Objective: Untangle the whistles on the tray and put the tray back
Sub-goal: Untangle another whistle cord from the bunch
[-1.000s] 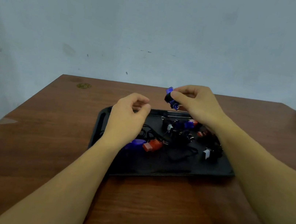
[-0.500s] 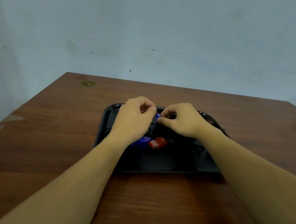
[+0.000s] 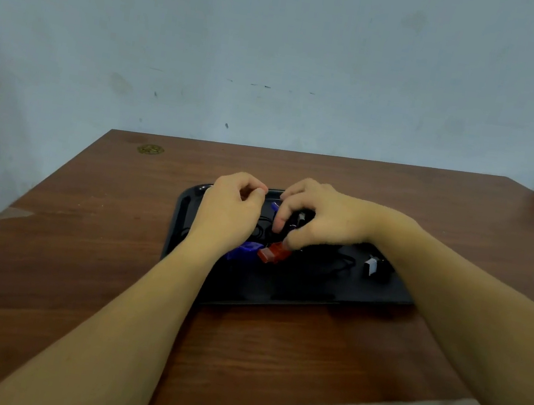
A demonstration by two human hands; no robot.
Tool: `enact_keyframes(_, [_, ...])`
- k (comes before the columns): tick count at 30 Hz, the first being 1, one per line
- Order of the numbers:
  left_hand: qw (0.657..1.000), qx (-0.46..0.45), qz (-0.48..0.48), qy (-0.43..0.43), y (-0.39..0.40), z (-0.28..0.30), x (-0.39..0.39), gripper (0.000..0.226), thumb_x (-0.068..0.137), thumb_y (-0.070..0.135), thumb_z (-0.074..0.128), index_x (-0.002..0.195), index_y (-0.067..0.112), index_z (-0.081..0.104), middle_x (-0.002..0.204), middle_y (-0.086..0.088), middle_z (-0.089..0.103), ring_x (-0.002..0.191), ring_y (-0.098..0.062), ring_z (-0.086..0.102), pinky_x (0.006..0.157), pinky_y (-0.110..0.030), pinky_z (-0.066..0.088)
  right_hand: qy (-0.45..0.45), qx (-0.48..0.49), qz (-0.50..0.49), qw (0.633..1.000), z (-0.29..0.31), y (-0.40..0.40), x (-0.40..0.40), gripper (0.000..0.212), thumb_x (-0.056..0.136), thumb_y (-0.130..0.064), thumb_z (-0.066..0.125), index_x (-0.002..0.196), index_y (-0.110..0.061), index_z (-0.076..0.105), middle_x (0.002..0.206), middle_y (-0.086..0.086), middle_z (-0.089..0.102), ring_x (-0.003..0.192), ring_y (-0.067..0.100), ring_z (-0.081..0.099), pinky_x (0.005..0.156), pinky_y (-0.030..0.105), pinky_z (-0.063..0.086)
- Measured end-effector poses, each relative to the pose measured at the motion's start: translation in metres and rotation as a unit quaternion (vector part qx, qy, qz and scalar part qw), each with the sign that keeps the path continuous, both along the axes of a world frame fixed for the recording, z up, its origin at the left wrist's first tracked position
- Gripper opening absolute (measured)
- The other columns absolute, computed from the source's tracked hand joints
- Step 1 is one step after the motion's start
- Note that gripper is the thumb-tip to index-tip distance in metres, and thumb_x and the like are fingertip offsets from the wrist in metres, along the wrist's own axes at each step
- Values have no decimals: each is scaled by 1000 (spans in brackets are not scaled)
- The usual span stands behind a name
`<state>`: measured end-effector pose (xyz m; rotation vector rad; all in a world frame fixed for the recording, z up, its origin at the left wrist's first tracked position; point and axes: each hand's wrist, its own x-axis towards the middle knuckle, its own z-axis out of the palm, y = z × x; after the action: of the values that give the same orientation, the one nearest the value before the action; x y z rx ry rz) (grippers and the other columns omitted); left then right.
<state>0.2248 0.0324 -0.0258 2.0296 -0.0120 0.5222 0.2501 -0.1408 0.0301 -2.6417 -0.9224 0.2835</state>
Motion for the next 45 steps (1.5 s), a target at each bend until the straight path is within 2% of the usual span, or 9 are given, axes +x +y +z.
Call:
enact_keyframes(4, [1000, -4, -4, 10, -1, 3, -4, 21, 100, 20, 53, 100, 19, 74, 91, 9, 69, 84, -4, 60, 69, -18, 46, -39, -113, -1, 993, -14, 0, 2, 25, 78, -49, 80, 96, -44, 64, 141, -8, 35, 136, 23, 22, 112, 48, 29])
enact_keyframes(10, [998, -42, -37, -32, 0, 12, -13, 37, 101, 40, 52, 79, 16, 71, 74, -2, 69, 70, -18, 61, 69, -33, 48, -103, 78, -20, 991, 5, -2, -2, 21, 85, -36, 77, 98, -31, 62, 113, -9, 65, 115, 13, 52, 102, 38, 42])
enact_keyframes(17, [988, -76, -130, -21, -3, 16, -17, 33, 99, 42, 57, 76, 19, 65, 57, 5, 59, 50, -8, 48, 53, -23, 40, -137, 139, 3, 981, 26, -1, 0, 22, 80, -19, 77, 95, -27, 63, 90, -8, 69, 84, 6, 65, 78, 27, 53])
enact_keyframes(23, [952, -240, -191, 8, -3, 18, -16, 33, 98, 33, 60, 74, 11, 64, 65, -5, 59, 51, -13, 44, 45, -24, 34, -7, 278, -48, 959, 18, -6, 2, 32, 89, -7, 71, 116, -22, 64, 92, 4, 77, 74, 37, 63, 70, 39, 52])
enact_keyframes(26, [937, -297, -182, 29, -2, 19, -16, 34, 98, 32, 60, 73, 8, 64, 65, -7, 60, 52, -14, 42, 45, -23, 35, 71, 342, -109, 931, 12, -10, 6, 27, 94, -4, 59, 117, -15, 68, 81, 5, 76, 59, 15, 59, 61, 25, 48])
enact_keyframes(33, [880, -437, -178, 59, -3, 21, -16, 28, 99, 28, 58, 108, 2, 66, 78, -5, 70, 58, -10, 52, 51, -20, 45, 3, 222, -98, 970, -6, -13, 5, 33, 104, -38, 51, 95, -19, 76, 57, -5, 65, 49, 5, 48, 54, 16, 38])
enact_keyframes(38, [834, -532, -141, 33, 2, 24, -14, 26, 99, 24, 59, 113, 4, 65, 82, -8, 72, 60, -10, 56, 55, -21, 48, 5, 134, -91, 987, -11, -18, 5, 28, 104, -29, 50, 95, -21, 75, 51, -5, 60, 48, 6, 48, 59, 23, 41])
enact_keyframes(42, [907, -414, -82, -5, 2, 20, -10, 15, 95, 21, 65, 101, 7, 66, 76, -4, 71, 58, -10, 55, 56, -24, 48, 85, -24, -65, 994, 0, -17, -3, 18, 99, -31, 60, 100, -20, 74, 60, -7, 66, 61, 6, 61, 74, 33, 56])
enact_keyframes(45, [929, -360, -85, -15, -1, 18, -11, 14, 93, 18, 69, 101, 7, 66, 74, -3, 68, 57, -11, 54, 56, -27, 47, 69, -60, -89, 992, 9, -17, -5, 45, 89, -46, 71, 122, -15, 65, 104, 1, 71, 97, 21, 68, 83, 31, 55])
